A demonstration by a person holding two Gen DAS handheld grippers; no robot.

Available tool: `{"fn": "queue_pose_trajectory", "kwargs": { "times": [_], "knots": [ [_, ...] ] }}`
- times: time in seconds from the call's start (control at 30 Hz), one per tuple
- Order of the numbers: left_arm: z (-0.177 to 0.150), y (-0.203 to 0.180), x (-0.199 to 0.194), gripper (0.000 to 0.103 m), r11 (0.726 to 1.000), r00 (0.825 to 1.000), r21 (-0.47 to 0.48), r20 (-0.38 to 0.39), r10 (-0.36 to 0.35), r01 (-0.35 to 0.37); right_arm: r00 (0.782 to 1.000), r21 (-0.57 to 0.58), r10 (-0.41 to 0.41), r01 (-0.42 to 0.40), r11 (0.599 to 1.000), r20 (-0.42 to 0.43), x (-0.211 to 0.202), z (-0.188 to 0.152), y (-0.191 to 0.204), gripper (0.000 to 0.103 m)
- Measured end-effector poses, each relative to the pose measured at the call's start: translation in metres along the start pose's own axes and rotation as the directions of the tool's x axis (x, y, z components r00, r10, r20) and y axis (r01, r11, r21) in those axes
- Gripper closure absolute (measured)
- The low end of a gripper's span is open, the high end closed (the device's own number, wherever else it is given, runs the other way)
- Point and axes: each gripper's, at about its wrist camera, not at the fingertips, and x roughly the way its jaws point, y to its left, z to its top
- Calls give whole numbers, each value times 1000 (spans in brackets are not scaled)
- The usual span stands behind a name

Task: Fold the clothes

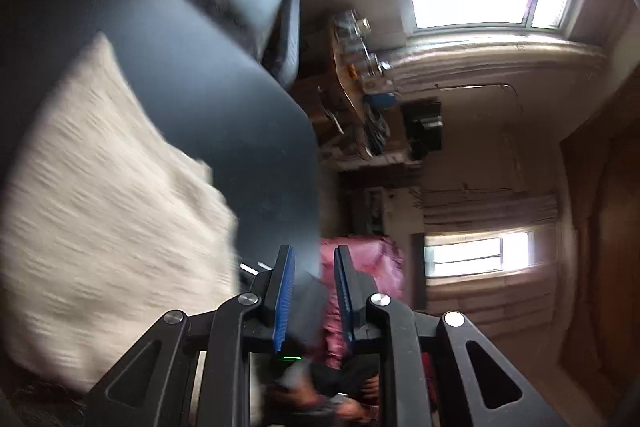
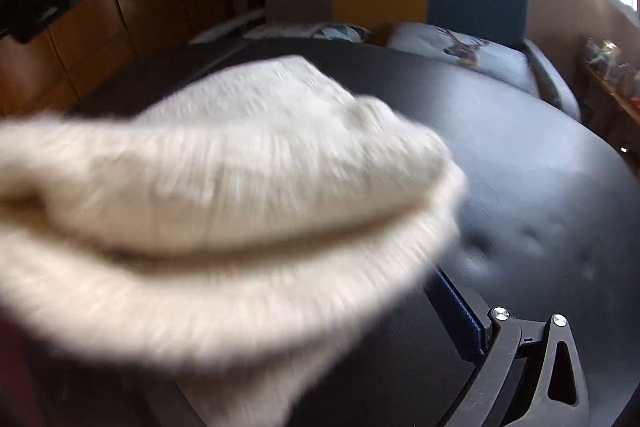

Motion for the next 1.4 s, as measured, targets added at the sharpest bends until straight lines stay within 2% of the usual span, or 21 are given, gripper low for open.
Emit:
{"fn": "queue_pose_trajectory", "kwargs": {
  "times": [0.07, 0.2, 0.27, 0.33, 0.4, 0.5, 0.53, 0.7, 0.73, 0.8, 0.9, 0.97, 1.03, 1.07, 1.1, 1.13, 1.17, 1.23, 1.3, 1.37, 1.4],
  "knots": [
    [7, 21, -25, 84, 999, 999, 20, 28, 45, -45, 999, -2, -32, 32, 999, -22, -12, -11, -1, 0],
    [4, 86, -70, 84, 993, 993, 11, 40, 115, -116, 999, 52, -26, 27, 998, -30, -46, -30, -14, 0],
    [-8, 110, -85, 84, 993, 994, 31, 19, 112, -112, 1000, 77, 7, -7, 997, 4, -69, -31, -14, 0],
    [-26, 131, -98, 84, 995, 997, 64, -15, 81, -80, 993, 107, 99, -106, 989, 66, -91, -24, -7, 0],
    [-45, 136, -103, 84, 991, 997, 128, -54, 50, -42, 961, 147, 256, -270, 952, 105, -103, -14, 5, 0],
    [-77, 131, -86, 84, 972, 987, 235, -154, 41, -4, 878, 186, 459, -478, 858, 136, -96, 5, 22, 0],
    [-84, 134, -79, 84, 974, 982, 225, -190, 9, 34, 857, 213, 498, -516, 830, 134, -88, 11, 23, 0],
    [-100, 159, -35, 78, 988, 961, 62, -249, -120, 140, 817, 367, 566, -561, 742, 106, -45, 18, 24, 0],
    [-101, 165, -33, 77, 987, 961, 28, -237, -145, 156, 811, 393, 574, -566, 725, 109, -38, 16, 23, 0],
    [-95, 183, -27, 67, 982, 966, -61, -179, -189, 181, 797, 441, 587, -583, 682, 144, -30, 12, 20, 0],
    [-88, 204, -20, 64, 955, 965, -203, -102, -240, 216, 780, 495, 585, -607, 622, 222, -23, 5, 15, 0],
    [-86, 211, -18, 63, 938, 962, -241, -54, -269, 249, 793, 505, 558, -595, 625, 244, -23, 3, 14, 0],
    [-85, 215, -17, 68, 944, 970, -232, -17, -244, 234, 820, 504, 522, -561, 657, 233, -24, -2, 19, 4],
    [-86, 213, -19, 85, 959, 979, -202, 5, -203, 200, 834, 503, 504, -543, 673, 227, -25, -5, 22, 24],
    [-87, 212, -21, 91, 967, 985, -187, 19, -171, 172, 847, 501, 485, -524, 688, 220, -26, -8, 25, 58],
    [-88, 208, -25, 92, 976, 989, -162, 36, -144, 148, 853, 506, 477, -513, 694, 211, -25, -12, 27, 75],
    [-90, 201, -29, 93, 988, 994, -116, 33, -102, 105, 858, 512, 474, -504, 696, 201, -23, -17, 28, 87],
    [-93, 187, -36, 93, 1000, 999, -22, 33, -16, 16, 866, 524, 466, -486, 699, 181, -20, -27, 32, 88],
    [-97, 190, -31, 93, 998, 998, 11, -24, 63, -63, 874, 535, 459, -468, 703, 161, -18, -37, 35, 92],
    [-98, 185, -28, 93, 995, 995, 52, -48, 91, -89, 881, 546, 452, -450, 707, 141, -15, -47, 38, 92],
    [-98, 182, -26, 93, 992, 993, 73, -59, 105, -101, 884, 552, 448, -441, 708, 131, -13, -52, 40, 86]
  ]
}}
